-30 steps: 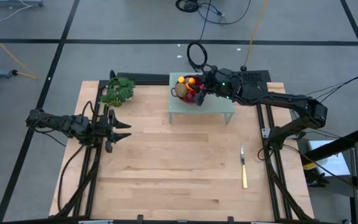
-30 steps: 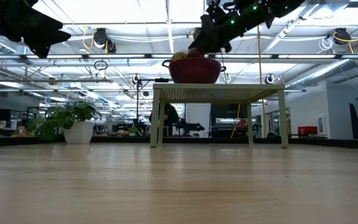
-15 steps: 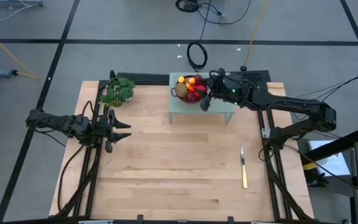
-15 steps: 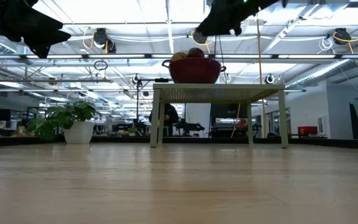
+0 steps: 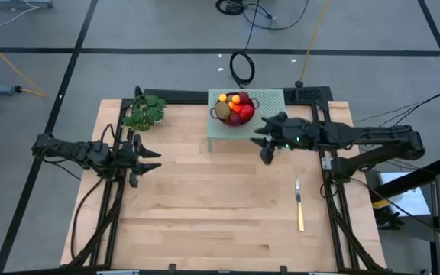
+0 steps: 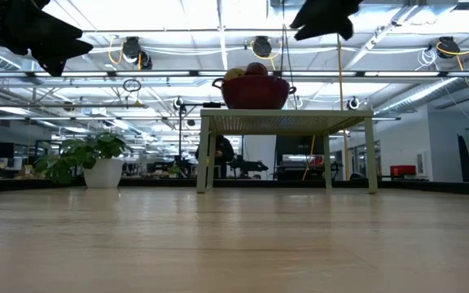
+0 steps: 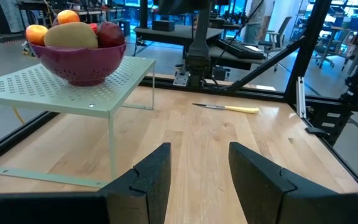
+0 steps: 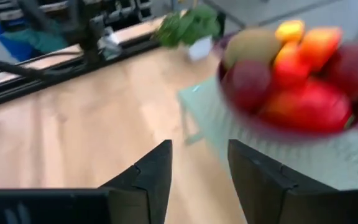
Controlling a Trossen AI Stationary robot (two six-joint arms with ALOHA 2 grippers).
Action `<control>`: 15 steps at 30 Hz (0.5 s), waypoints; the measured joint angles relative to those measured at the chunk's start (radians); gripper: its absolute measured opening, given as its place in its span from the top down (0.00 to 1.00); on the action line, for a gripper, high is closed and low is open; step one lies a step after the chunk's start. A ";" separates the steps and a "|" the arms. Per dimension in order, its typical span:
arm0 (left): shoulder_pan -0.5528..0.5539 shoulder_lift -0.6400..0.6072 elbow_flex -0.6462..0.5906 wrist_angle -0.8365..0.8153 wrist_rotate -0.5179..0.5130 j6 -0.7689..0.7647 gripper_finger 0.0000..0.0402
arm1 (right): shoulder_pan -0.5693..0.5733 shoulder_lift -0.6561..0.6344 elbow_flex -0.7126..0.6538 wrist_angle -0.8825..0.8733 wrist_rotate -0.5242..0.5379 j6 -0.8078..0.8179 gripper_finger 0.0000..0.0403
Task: Pick & Place Fruit
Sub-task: Put the table knife on the shelf
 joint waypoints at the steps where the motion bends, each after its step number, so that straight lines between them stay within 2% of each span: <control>1: 0.000 0.000 0.000 0.000 0.000 0.000 0.60 | 0.017 -0.005 0.000 -0.023 -0.001 0.036 0.64; 6: 0.000 0.000 0.000 -0.001 0.010 0.000 0.60 | 0.105 -0.015 0.000 -0.184 -0.005 0.206 0.68; 11: 0.000 0.000 0.000 0.000 0.010 0.000 0.60 | 0.197 -0.015 0.000 -0.396 -0.015 0.467 0.73; 15: 0.000 0.000 0.000 -0.001 0.010 0.000 0.60 | 0.271 -0.015 0.000 -0.507 -0.089 0.645 0.77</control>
